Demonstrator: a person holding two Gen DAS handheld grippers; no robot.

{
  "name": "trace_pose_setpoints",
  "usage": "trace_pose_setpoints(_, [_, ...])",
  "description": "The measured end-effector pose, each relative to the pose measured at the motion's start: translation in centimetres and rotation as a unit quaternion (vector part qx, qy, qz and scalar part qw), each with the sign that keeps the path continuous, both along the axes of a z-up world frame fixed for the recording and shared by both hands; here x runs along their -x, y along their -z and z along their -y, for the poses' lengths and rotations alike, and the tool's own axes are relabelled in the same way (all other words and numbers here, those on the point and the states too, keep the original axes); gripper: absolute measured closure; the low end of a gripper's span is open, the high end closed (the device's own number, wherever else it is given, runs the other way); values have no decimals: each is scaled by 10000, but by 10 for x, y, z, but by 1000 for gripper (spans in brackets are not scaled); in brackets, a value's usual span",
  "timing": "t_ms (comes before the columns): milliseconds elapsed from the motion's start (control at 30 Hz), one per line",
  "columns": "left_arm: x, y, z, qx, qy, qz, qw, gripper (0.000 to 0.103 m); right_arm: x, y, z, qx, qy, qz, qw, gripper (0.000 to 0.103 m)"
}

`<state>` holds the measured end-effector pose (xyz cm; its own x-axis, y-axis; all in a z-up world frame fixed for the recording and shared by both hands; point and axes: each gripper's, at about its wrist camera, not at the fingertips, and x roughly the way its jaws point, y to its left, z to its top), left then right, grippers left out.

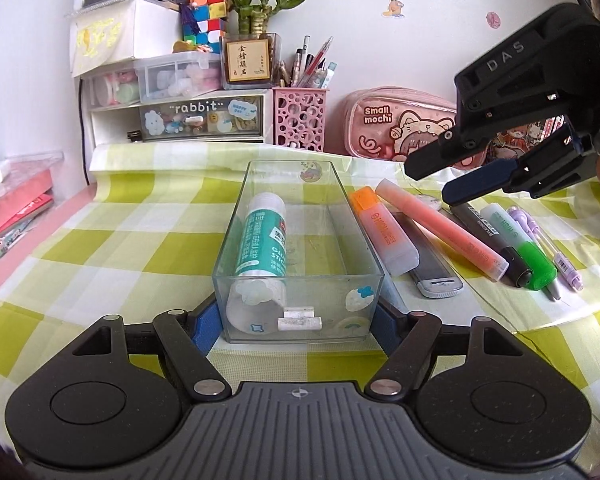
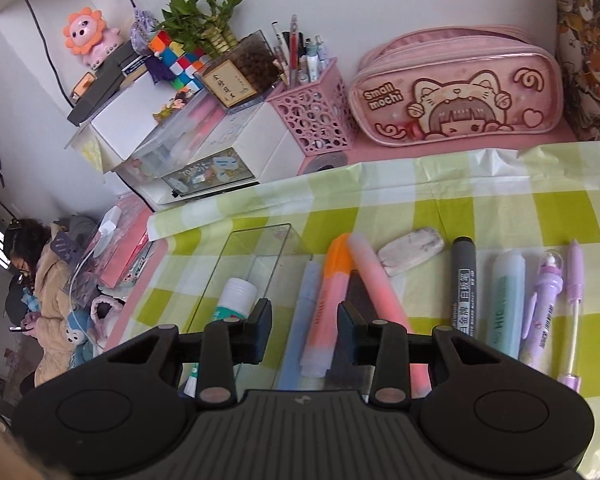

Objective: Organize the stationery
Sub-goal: 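Grasp the pink highlighter with the right tool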

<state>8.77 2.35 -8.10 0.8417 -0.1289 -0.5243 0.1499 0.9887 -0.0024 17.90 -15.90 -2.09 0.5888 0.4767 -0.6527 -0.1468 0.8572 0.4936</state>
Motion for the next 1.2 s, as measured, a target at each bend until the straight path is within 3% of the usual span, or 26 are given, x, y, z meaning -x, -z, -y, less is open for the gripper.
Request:
trace_pose_setpoints(133, [0,0,0,-12,3,5,10000,30,2,4,12,-64,146,-13,9999,79])
trace_pose_setpoints(300, [0,0,1,-16,6,4,10000,30,-4,6,2,85,-98,-76,9999,79])
trace_pose_setpoints(433, [-1,0,1,-17,10,11,10000,30,-9,3,9,275,176,10,9995,79])
trace_pose_setpoints(733, [-1,0,1,-22,9,12,10000,30,-25,11,-10,1599,-273,-63,9867,79])
trace_pose_setpoints(800, [-1,0,1,-21,8,13,10000,30,-31,19,-14,1754,-373,-198,9836,91])
trace_pose_setpoints(833, [-1,0,1,-18,7,13,10000,30,-32,22,-14,1794,-359,-250,9828,91])
trace_pose_setpoints(1200, [0,0,1,-18,4,11,10000,30,-21,8,-2,893,196,-182,9956,93])
